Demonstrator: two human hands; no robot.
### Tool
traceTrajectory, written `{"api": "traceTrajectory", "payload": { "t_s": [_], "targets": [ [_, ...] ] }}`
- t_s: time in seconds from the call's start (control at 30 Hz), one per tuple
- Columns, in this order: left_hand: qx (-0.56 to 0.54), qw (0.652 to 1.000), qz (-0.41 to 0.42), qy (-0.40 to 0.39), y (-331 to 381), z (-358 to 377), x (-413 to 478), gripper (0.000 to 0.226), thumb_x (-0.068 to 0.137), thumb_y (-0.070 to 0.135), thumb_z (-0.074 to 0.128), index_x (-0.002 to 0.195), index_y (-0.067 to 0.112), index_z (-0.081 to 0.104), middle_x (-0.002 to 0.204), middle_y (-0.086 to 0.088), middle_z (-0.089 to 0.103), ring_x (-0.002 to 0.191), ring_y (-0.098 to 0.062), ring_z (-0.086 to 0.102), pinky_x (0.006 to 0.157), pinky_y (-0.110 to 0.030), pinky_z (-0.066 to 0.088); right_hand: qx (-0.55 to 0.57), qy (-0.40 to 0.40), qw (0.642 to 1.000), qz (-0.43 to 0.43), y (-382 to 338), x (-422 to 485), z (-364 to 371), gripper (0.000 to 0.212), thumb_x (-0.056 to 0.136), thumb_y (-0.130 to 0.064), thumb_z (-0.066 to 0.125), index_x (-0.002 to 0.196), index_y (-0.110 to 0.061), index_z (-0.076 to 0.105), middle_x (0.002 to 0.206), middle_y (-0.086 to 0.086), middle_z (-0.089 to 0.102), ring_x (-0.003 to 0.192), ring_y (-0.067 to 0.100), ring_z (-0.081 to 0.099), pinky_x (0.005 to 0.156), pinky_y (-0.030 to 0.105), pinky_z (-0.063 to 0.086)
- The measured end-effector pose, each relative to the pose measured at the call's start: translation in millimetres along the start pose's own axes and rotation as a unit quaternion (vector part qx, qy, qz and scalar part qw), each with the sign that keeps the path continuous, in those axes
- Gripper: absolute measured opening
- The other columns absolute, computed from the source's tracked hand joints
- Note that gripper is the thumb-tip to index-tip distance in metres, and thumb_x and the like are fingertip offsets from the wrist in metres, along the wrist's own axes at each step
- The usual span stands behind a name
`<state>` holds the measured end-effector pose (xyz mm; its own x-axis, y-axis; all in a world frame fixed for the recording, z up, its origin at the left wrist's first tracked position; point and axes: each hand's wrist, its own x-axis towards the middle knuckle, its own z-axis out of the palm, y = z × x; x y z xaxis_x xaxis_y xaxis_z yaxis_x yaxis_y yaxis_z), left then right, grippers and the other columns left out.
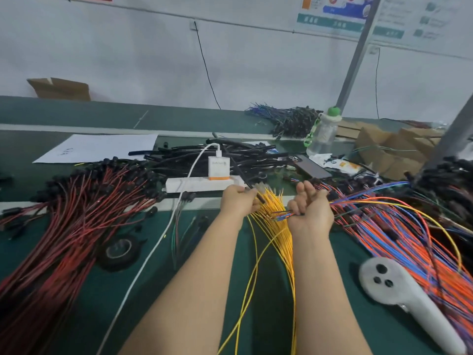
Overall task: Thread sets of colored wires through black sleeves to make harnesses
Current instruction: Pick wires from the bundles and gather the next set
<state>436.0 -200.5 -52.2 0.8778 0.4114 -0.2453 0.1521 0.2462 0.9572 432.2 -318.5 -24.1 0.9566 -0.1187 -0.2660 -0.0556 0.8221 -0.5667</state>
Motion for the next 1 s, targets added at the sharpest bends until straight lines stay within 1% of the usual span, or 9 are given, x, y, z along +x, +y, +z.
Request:
{"api": "traceTrajectory", "payload": {
  "t_s": [0.1,0.2,0.27,0.37,0.5,0.67,0.77,0.87,1.0],
  "targets": [
    [-0.012,1.0,-0.006,0.012,-6.5,16.4,19.2,0.038,0.091,0.007,0.06,0.124,-0.003,0.044,0.073,-0.007,0.056,0.058,-0.013,0.059,0.059,-0.026,0.056,0.006,-0.001,1.0,0.004,2.7,10.5,-2.4,0.049,0.106,-0.035,0.027,0.079,-0.006,0.056,0.068,0.009,0.055,0.027,0.004,0.023,0.029,0.015,0.018],
    [-0.058,0.997,-0.04,0.017,-11.0,24.8,35.2,0.012,0.092,0.008,0.059,0.097,0.001,0.052,0.072,-0.007,0.055,0.059,-0.014,0.058,0.049,-0.023,0.053,0.012,0.005,1.0,0.011,3.1,20.4,-3.5,0.049,0.105,-0.036,0.028,0.079,-0.006,0.056,0.066,0.007,0.054,0.028,0.005,0.023,0.029,0.015,0.018],
    [-0.08,0.995,-0.056,0.015,-12.7,28.5,44.0,0.01,0.092,0.01,0.058,0.084,0.006,0.054,0.069,-0.006,0.055,0.054,-0.011,0.055,0.044,-0.019,0.048,0.017,0.009,1.0,0.011,1.8,25.2,-4.6,0.048,0.105,-0.037,0.029,0.079,-0.006,0.055,0.065,0.006,0.053,0.028,0.005,0.022,0.029,0.015,0.018],
    [-0.116,0.991,-0.056,-0.018,-7.6,33.5,43.6,0.012,0.094,0.01,0.055,0.084,0.005,0.058,0.069,-0.005,0.059,0.041,-0.003,0.052,0.04,-0.014,0.044,0.022,0.014,1.0,0.009,1.8,28.0,-7.9,0.049,0.105,-0.037,0.029,0.077,-0.007,0.055,0.064,0.006,0.051,0.028,0.005,0.022,0.029,0.015,0.017],
    [-0.261,0.96,-0.046,-0.093,9.4,35.2,16.7,0.012,0.093,0.013,0.058,0.089,0.002,0.06,0.075,-0.006,0.064,0.043,-0.001,0.054,0.045,-0.011,0.046,0.025,0.033,0.999,-0.002,0.9,24.0,-10.8,0.048,0.106,-0.035,0.028,0.076,-0.007,0.054,0.066,0.006,0.05,0.027,0.005,0.022,0.029,0.016,0.018],
    [-0.097,0.983,0.101,-0.12,28.7,51.8,-44.4,0.012,0.093,0.013,0.059,0.085,0.003,0.06,0.073,-0.006,0.061,0.043,-0.001,0.053,0.05,-0.013,0.049,0.006,0.031,0.999,-0.034,-4.8,2.1,-7.0,0.047,0.104,-0.038,0.034,0.075,-0.007,0.055,0.063,0.005,0.052,0.028,0.005,0.029,0.03,0.015,0.019],
    [-0.011,0.971,0.21,-0.117,33.6,51.7,-83.0,0.013,0.089,0.017,0.065,0.081,0.011,0.057,0.066,-0.001,0.062,0.046,-0.002,0.056,0.056,-0.024,0.056,-0.036,0.004,0.998,-0.055,-8.6,-21.4,-12.3,0.049,0.097,-0.051,0.043,0.075,-0.011,0.061,0.052,-0.001,0.055,0.035,0.007,0.036,0.036,0.014,0.023],
    [-0.002,0.957,0.281,-0.075,34.3,30.8,-111.5,0.02,0.085,0.019,0.07,0.073,0.017,0.054,0.059,0.004,0.059,0.047,-0.006,0.058,0.054,-0.025,0.056,-0.094,-0.073,0.992,-0.046,-9.0,-50.2,-19.9,0.051,0.09,-0.061,0.048,0.08,-0.015,0.066,0.053,-0.006,0.053,0.04,0.006,0.032,0.038,0.016,0.024],
    [-0.068,0.953,0.296,0.012,26.9,-13.4,-132.0,0.017,0.085,0.016,0.07,0.073,0.018,0.057,0.06,0.005,0.06,0.048,-0.008,0.058,0.063,-0.034,0.058,-0.203,-0.205,0.957,-0.02,9.6,-89.7,-22.4,0.026,0.092,-0.04,0.057,0.079,-0.018,0.065,0.057,-0.004,0.061,0.033,0.003,0.025,0.036,0.013,0.019]
  ]
}}
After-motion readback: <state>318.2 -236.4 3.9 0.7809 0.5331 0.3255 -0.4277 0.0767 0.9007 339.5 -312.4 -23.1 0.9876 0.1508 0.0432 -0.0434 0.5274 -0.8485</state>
